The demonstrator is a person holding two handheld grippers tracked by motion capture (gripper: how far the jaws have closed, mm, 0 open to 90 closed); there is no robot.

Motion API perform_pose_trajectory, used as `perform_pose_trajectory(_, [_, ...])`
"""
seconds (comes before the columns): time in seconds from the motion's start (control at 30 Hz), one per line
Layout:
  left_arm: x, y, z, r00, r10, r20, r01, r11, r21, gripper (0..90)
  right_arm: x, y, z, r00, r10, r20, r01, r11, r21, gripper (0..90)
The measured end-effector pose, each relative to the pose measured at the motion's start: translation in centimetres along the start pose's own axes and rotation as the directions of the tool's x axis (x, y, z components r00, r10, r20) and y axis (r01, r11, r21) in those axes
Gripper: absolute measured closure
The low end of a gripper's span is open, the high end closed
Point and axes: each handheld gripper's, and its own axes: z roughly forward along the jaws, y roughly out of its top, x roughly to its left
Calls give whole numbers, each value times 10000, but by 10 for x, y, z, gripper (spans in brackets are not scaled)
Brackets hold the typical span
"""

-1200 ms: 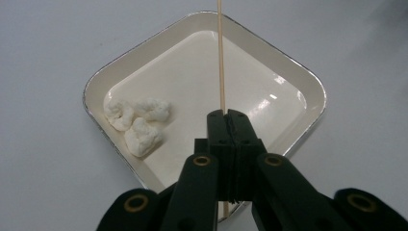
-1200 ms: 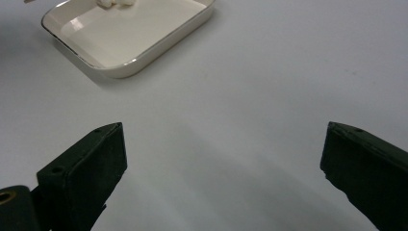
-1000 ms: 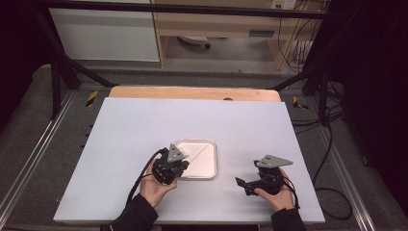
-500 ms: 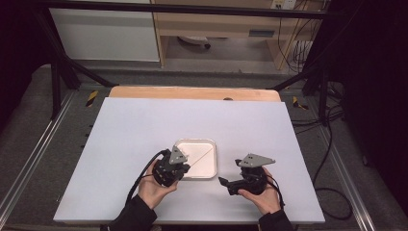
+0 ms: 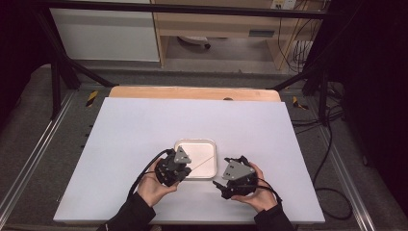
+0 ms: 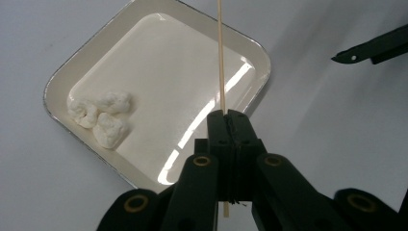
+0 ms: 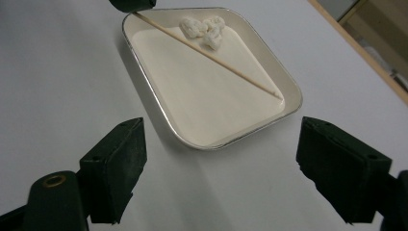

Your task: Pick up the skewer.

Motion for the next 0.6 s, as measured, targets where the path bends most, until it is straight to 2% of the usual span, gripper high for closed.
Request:
perform_pose_trajectory(0.03, [-1,1,0,10000,33,62,-34,10000,45,895,0,0,0,10000,0,0,0,10000,0,189])
perform_pose_trajectory(0.1, [-2,2,1,9995,168,262,-172,9997,148,895,2,2,1,9982,-584,95,584,9983,15,204])
perform_pose_trajectory(0.17, [-4,4,0,9989,266,377,-274,9994,216,895,3,3,2,9916,-1276,198,1273,9918,150,229])
perform_pose_trajectory(0.2, [-5,6,0,9985,355,425,-366,9990,243,896,5,4,2,9770,-2107,332,2099,9774,267,280])
perform_pose_trajectory(0.23, [-5,7,-1,9978,444,489,-459,9985,302,896,5,4,2,9770,-2107,332,2099,9774,267,280])
perform_pose_trajectory(0.27, [-7,8,-1,9972,524,533,-542,9980,339,895,5,4,3,9580,-2837,415,2818,9584,448,335])
perform_pose_trajectory(0.3, [-8,9,-2,9964,601,591,-624,9973,383,895,5,4,3,9580,-2837,415,2818,9584,448,335])
perform_pose_trajectory(0.37, [-11,12,-3,9949,750,678,-783,9958,472,895,6,4,2,9306,-3619,556,3584,9314,636,400])
perform_pose_trajectory(0.4, [-12,13,-3,9944,773,727,-812,9953,522,896,6,4,2,9116,-4066,602,4028,9129,654,429])
perform_pose_trajectory(0.43, [-13,15,-3,9935,845,762,-888,9945,550,895,8,4,2,9007,-4302,612,4255,9018,758,452])
perform_pose_trajectory(0.47, [-14,16,-3,9927,904,792,-952,9937,584,895,9,4,3,8629,-5028,501,4977,8629,871,492])
perform_pose_trajectory(0.5, [-15,18,-3,9922,914,844,-964,9937,579,895,10,4,4,8446,-5337,435,5283,8438,941,511])
perform_pose_trajectory(0.53, [-16,19,-3,9919,919,879,-972,9936,577,895,10,4,4,8446,-5337,435,5283,8438,941,511])
perform_pose_trajectory(0.57, [-17,20,-3,9911,985,895,-1041,9927,601,895,11,4,4,8286,-5582,417,5522,8274,1024,530])
perform_pose_trajectory(0.6, [-18,21,-2,9899,1050,951,-1114,9916,654,895,13,3,5,8170,-5753,396,5689,8153,1078,551])
